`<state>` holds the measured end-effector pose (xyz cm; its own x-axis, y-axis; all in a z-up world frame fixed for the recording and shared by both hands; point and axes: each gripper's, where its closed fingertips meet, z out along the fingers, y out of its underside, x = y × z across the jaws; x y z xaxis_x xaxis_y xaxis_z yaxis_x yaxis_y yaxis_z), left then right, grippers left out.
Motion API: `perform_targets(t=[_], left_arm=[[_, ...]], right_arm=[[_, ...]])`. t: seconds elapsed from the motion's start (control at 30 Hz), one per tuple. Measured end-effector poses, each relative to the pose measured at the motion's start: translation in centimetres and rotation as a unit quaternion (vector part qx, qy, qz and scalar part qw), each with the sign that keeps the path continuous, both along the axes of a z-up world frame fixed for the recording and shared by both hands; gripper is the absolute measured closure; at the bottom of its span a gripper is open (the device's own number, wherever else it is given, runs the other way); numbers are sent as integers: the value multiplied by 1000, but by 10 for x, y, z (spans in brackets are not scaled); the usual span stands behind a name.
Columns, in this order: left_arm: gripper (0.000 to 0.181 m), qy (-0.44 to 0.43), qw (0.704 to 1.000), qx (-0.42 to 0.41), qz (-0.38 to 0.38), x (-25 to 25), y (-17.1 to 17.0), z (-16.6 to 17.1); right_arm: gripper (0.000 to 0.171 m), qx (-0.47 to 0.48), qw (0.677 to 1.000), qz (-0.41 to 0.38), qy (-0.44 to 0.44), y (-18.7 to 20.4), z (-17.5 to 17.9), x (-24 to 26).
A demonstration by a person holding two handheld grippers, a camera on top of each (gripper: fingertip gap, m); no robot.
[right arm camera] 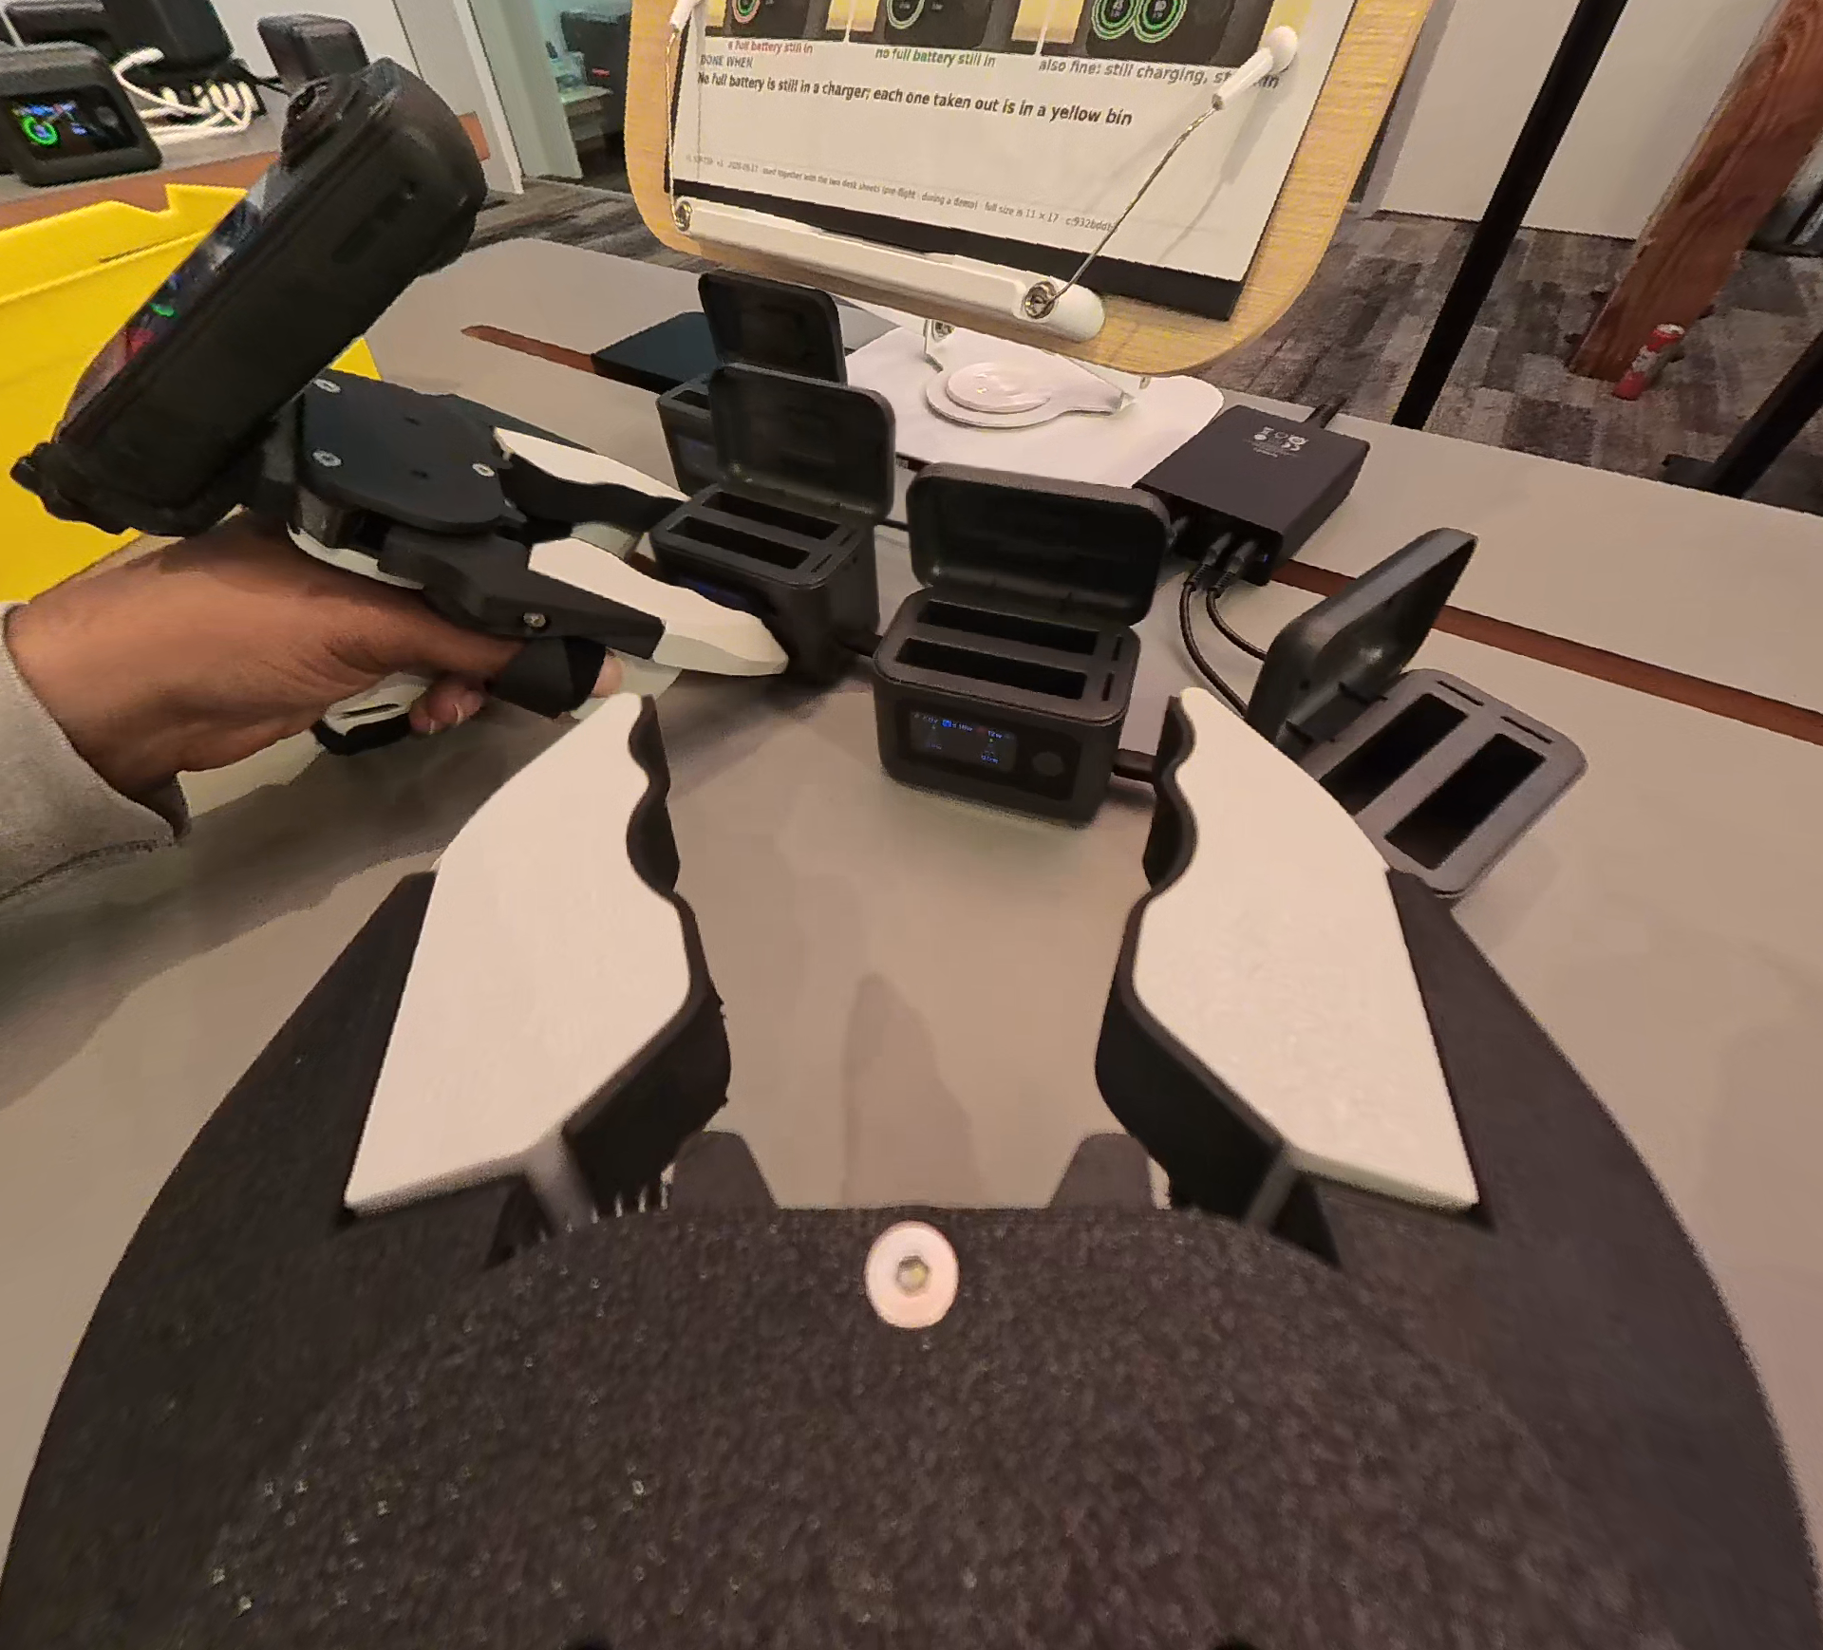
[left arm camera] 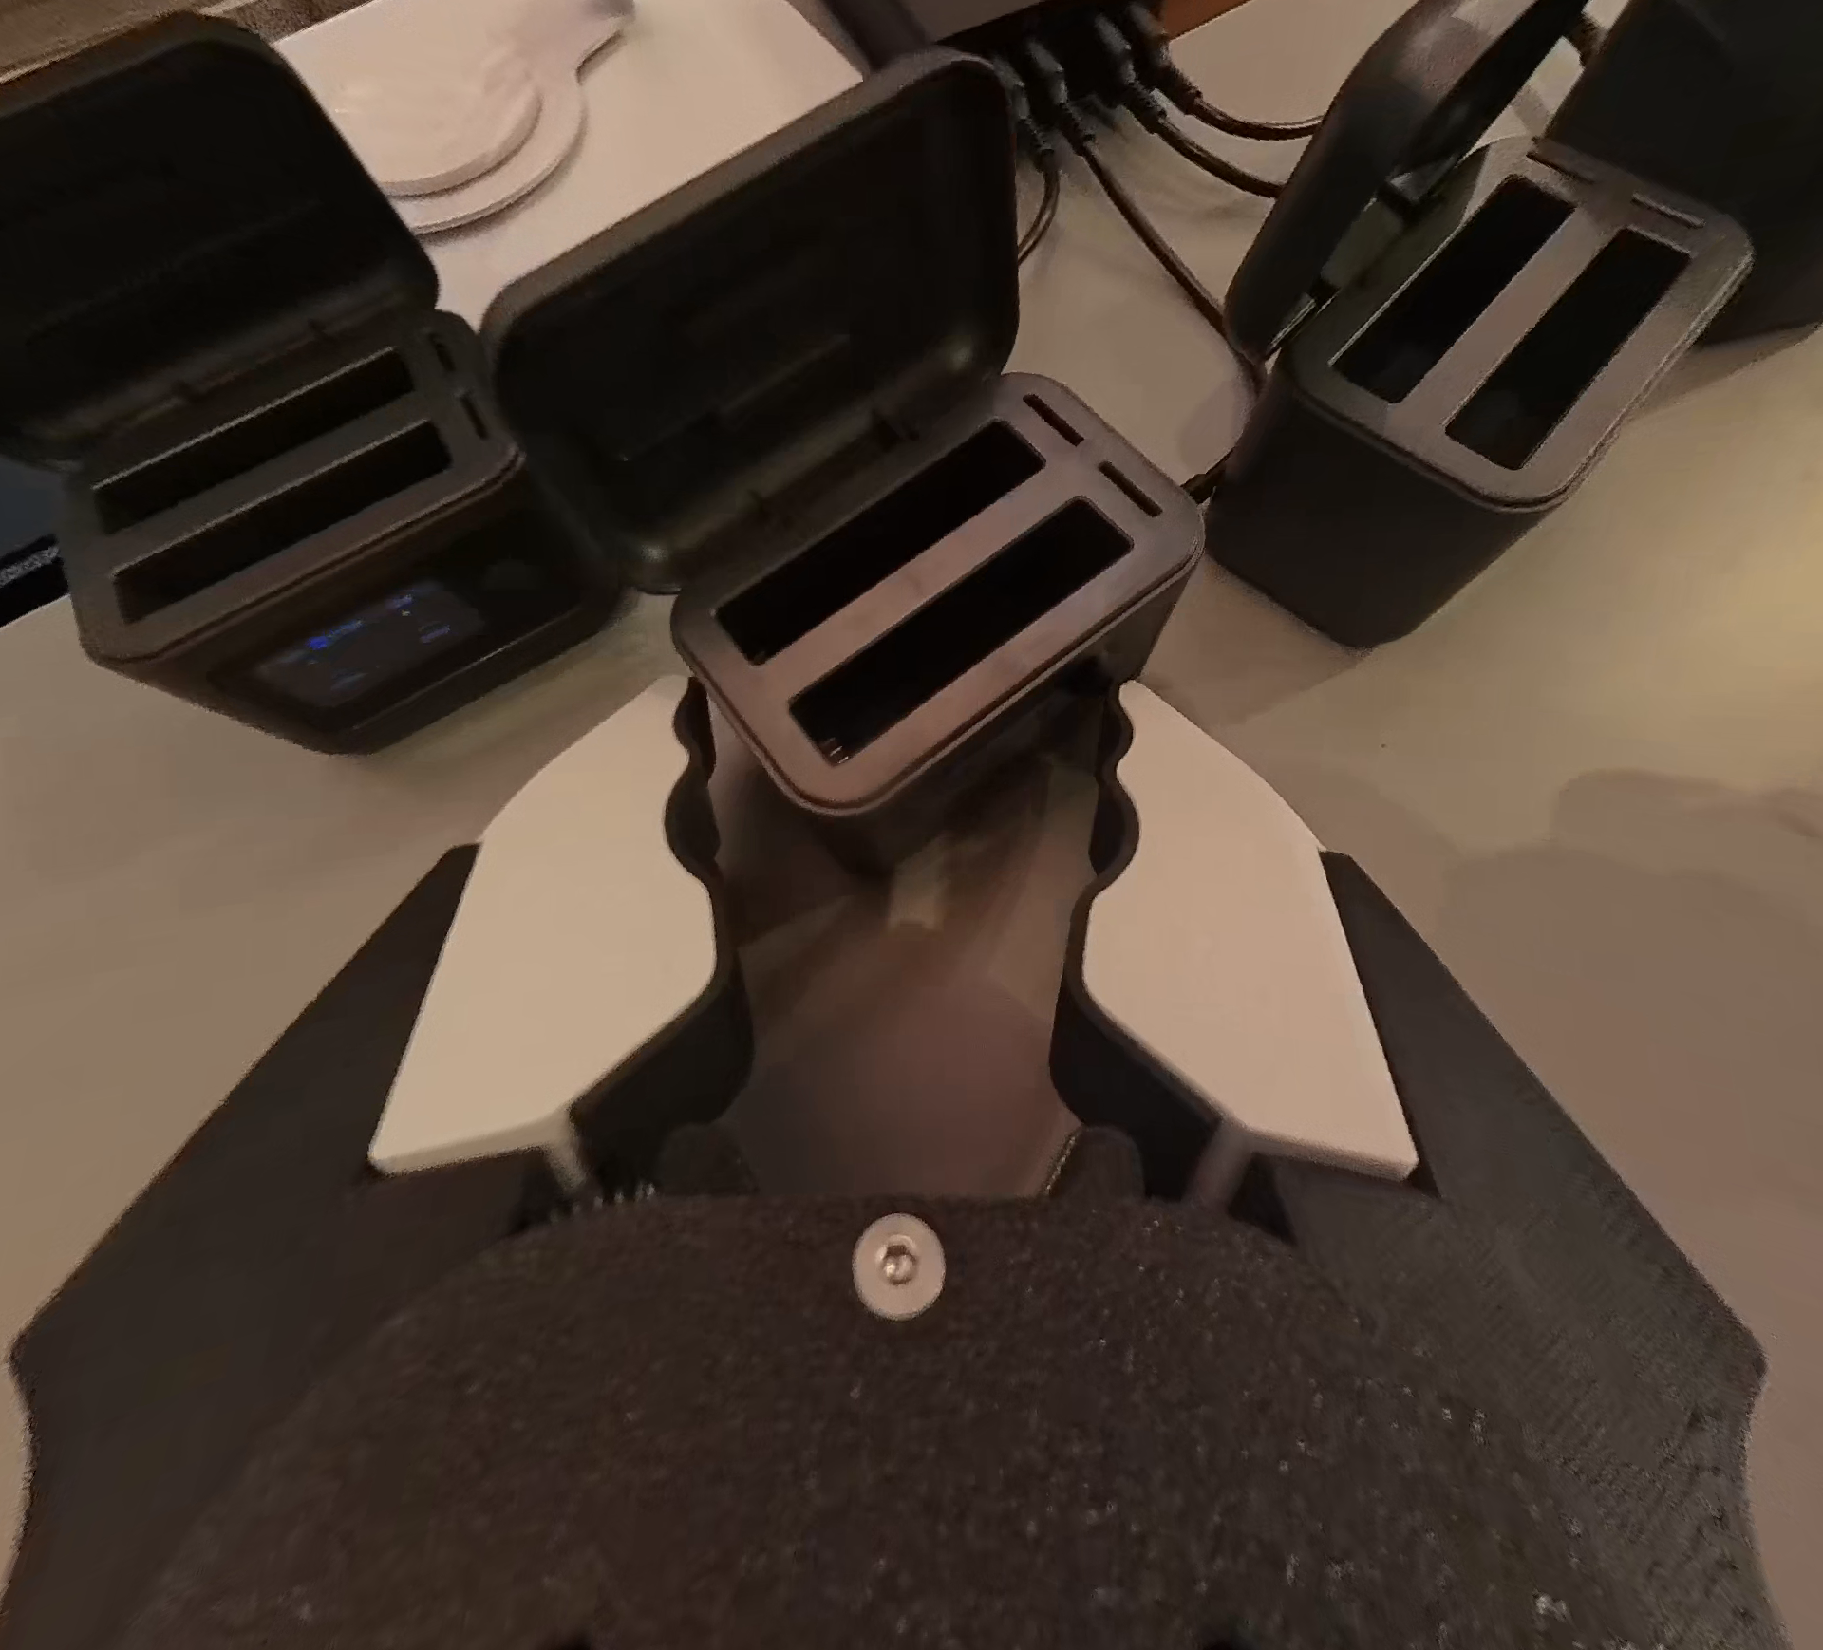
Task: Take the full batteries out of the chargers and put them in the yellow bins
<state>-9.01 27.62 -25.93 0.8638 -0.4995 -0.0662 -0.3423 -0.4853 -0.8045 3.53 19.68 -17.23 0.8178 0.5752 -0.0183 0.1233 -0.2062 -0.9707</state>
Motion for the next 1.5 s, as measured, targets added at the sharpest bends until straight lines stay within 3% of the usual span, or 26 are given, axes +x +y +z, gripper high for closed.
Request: perform_targets(t=[0.23,0.47,0.67,0.9,1.07,1.13,1.27,1.43,1.5], left_arm=[[109,9,999,7,-32,13,-6,-1],[112,-16,999,48,13,-8,-10,21],[137,-45,986,160,34,-27,-34,79],[174,-98,949,296,47,-48,-84,166],[181,-81,933,337,95,-126,-115,219],[181,-60,932,336,120,-172,-120,233],[181,24,945,286,160,-263,-115,233],[181,177,960,159,149,-343,-88,186],[167,214,965,90,122,-356,-79,161]], right_arm=[[84,4,1000,-8,-2,2,0,5],[92,11,1000,-20,-19,7,-3,16],[122,34,997,-52,-53,8,-1,30],[151,43,998,-42,-21,3,7,35],[171,53,998,-20,-7,-3,11,31],[171,54,998,-9,-2,-5,13,27],[171,54,999,-2,-1,-7,13,24],[171,50,999,-7,-19,-4,6,24],[171,50,998,-8,-28,-4,3,24]])
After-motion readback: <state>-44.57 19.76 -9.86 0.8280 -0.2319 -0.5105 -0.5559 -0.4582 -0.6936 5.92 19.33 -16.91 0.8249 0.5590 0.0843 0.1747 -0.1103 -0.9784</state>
